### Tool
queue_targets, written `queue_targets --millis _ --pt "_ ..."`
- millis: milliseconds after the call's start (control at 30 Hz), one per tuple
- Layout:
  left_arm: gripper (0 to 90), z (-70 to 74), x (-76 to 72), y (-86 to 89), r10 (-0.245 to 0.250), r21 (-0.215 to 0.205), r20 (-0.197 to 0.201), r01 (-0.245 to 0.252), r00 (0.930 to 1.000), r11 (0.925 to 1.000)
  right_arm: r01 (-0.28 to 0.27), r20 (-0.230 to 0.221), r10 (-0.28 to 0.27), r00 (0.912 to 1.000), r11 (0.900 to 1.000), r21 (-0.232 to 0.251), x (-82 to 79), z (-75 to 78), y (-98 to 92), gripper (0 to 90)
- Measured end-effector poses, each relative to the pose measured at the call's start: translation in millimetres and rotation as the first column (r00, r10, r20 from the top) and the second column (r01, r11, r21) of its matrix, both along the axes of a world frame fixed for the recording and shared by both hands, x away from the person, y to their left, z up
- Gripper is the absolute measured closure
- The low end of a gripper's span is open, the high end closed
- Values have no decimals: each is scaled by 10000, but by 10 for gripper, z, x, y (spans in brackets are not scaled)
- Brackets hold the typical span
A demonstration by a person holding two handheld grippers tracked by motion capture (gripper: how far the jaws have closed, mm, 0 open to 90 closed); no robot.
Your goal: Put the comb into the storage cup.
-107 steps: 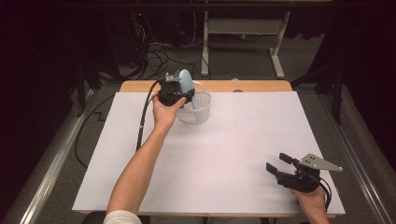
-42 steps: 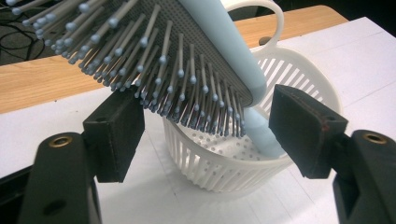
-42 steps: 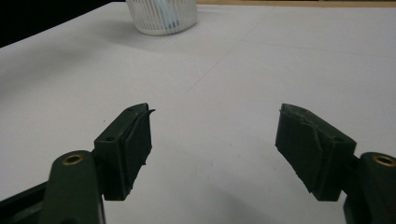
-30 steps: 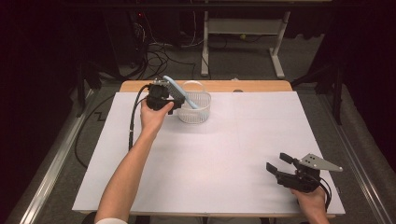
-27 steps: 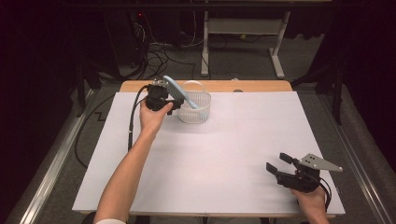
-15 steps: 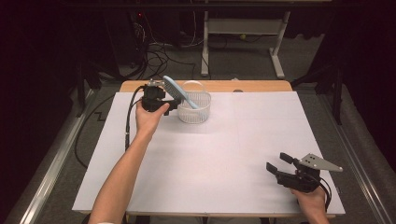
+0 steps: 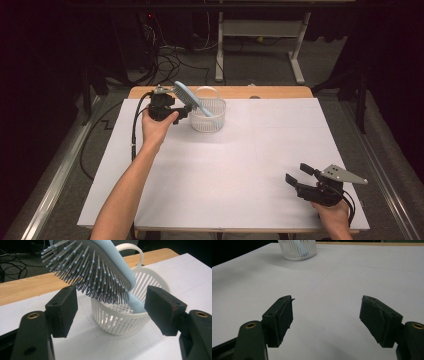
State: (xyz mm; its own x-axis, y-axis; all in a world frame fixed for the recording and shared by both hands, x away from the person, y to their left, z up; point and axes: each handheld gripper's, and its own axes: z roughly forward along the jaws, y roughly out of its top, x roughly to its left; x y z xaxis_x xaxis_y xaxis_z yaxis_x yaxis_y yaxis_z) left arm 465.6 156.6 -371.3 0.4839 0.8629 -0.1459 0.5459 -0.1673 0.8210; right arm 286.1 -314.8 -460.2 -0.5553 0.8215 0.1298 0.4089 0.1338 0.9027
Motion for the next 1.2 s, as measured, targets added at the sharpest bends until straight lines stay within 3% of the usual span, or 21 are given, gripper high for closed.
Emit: queue_targets --millis 1200 --pt "254 29 -132 113 -154 174 169 151 9997 9997 70 -42 -70 10000 9999 73 1 0 -8 272"
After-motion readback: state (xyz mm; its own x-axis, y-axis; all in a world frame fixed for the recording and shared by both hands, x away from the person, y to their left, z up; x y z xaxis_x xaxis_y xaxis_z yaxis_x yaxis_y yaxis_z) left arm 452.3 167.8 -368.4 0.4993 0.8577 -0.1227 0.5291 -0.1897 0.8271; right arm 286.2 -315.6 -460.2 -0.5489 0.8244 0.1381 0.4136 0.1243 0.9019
